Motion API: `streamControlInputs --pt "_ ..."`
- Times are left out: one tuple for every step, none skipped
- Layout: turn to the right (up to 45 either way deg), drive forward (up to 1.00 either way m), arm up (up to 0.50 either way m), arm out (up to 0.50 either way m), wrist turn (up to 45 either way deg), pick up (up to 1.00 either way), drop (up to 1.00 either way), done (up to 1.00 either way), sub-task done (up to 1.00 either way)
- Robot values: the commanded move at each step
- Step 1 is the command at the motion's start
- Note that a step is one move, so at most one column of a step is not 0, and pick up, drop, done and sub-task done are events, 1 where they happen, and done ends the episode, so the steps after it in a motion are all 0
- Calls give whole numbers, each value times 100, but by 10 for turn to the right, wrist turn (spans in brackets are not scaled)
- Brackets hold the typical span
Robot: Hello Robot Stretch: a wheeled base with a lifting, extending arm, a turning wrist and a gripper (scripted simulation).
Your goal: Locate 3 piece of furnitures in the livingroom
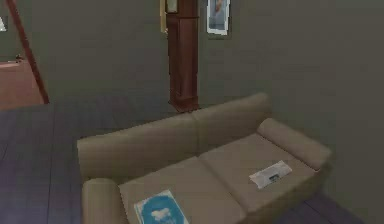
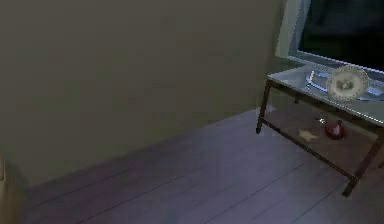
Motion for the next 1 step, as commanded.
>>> streamControlInputs --pt "90 0 0 0 0 0 0 0 0"
